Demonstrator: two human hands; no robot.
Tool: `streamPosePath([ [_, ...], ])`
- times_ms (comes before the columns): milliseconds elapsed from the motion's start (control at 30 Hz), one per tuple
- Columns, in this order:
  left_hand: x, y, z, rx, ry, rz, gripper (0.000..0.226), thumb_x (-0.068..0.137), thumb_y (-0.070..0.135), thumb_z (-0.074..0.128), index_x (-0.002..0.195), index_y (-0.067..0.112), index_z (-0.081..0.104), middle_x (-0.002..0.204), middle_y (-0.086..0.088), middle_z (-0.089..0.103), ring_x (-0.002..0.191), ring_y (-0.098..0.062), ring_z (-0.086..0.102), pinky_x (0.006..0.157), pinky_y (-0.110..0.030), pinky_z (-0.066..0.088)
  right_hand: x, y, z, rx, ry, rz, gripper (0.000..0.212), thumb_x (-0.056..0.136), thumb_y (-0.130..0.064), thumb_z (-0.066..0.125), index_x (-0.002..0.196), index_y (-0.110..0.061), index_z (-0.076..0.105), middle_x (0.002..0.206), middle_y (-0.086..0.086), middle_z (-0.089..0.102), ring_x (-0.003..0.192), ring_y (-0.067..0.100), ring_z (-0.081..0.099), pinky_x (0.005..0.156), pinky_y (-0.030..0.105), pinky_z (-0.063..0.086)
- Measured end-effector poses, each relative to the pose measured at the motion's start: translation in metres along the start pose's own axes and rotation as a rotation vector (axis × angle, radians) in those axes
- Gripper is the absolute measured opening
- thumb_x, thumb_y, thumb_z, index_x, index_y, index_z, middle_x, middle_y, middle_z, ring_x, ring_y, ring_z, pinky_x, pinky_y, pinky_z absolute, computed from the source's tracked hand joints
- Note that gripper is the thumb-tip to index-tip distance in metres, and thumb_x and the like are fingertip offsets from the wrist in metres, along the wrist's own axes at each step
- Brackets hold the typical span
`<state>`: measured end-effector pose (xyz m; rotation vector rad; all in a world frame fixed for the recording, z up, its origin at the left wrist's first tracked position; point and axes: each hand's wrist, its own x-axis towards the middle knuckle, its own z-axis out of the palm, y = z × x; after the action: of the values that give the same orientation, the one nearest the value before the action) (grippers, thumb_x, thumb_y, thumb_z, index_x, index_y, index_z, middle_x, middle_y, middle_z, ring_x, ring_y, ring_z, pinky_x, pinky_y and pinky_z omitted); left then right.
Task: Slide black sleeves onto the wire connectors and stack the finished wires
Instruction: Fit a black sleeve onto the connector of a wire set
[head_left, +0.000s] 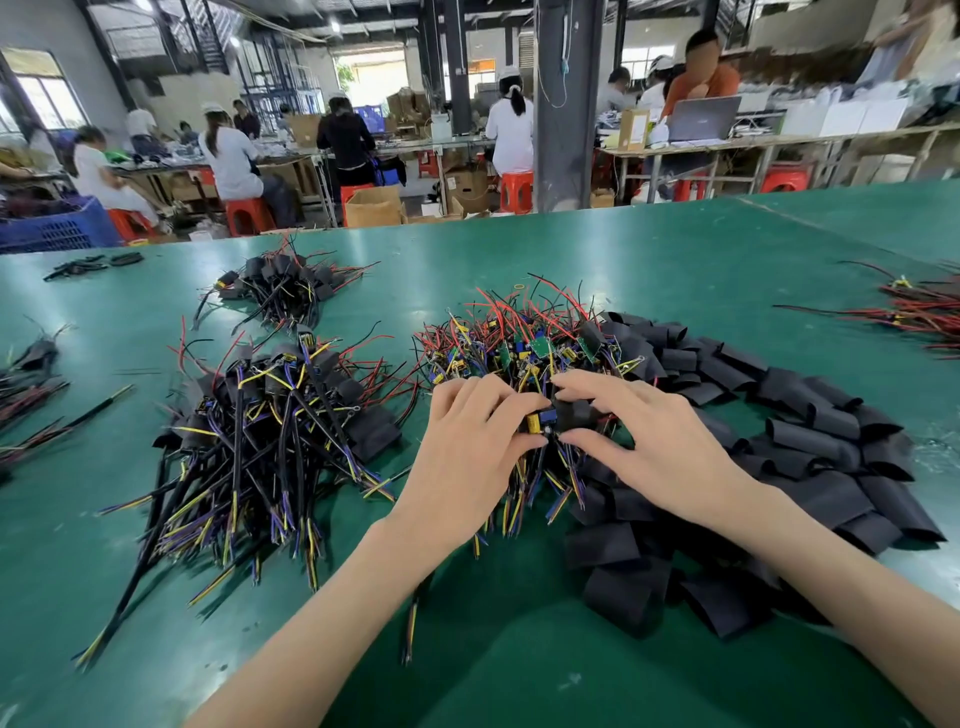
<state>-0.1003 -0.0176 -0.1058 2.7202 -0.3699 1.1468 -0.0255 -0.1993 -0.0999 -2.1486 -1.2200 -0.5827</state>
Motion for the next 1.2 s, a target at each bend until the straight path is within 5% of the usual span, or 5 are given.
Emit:
streamPosePath([
  [200,0.0015,-0.0004,-0.0009,-0.140,-0.019,-0.044,0.038,0.076,0.026,0.072,0.108,0.008,0.064,0.089,0.001,0.066,0.088,-0.013,0.048,0.093,-0.025,0.026,-0.0009,-0.0005,-0.0016,0.051,-0.076,0.013,0.053,0.085,-0.032,0.067,0.127,-0.047,0.037,0.114,-0.023,0.062,0.095,0.010,0.056,0.087,0.032,0.046],
  [533,0.0019,-0.0009,-0.0022,-0.236,-0.087,-0.118,0.040,0.077,0.029,0.072,0.112,0.010,0.063,0.096,0.001,0.068,0.094,-0.026,0.058,0.096,-0.026,0.027,0.0008,0.0030,0.0023,0.151,-0.085,0.090,0.057,0.080,-0.022,0.073,0.131,-0.028,0.049,0.110,-0.014,0.058,0.084,0.004,0.048,0.081,0.020,0.040],
  [700,-0.0003,-0.0009,-0.0019,-0.313,-0.112,-0.157,0.041,0.081,0.022,0.073,0.118,0.015,0.060,0.099,0.006,0.065,0.102,-0.025,0.052,0.099,-0.032,0.032,0.0030,0.0035,0.0002,0.107,-0.173,0.039,0.033,0.082,-0.018,0.071,0.112,-0.006,0.065,0.103,0.004,0.061,0.091,0.017,0.057,0.086,0.026,0.041],
  [1200,-0.0004,-0.0007,-0.0052,-0.401,-0.142,-0.247,0.035,0.087,0.017,0.067,0.121,0.018,0.058,0.102,0.015,0.059,0.107,-0.016,0.055,0.098,-0.027,0.039,0.0022,-0.0006,-0.0030,0.066,-0.158,0.025,0.033,0.085,-0.023,0.067,0.113,-0.006,0.063,0.105,0.001,0.057,0.094,0.018,0.056,0.086,0.033,0.044],
])
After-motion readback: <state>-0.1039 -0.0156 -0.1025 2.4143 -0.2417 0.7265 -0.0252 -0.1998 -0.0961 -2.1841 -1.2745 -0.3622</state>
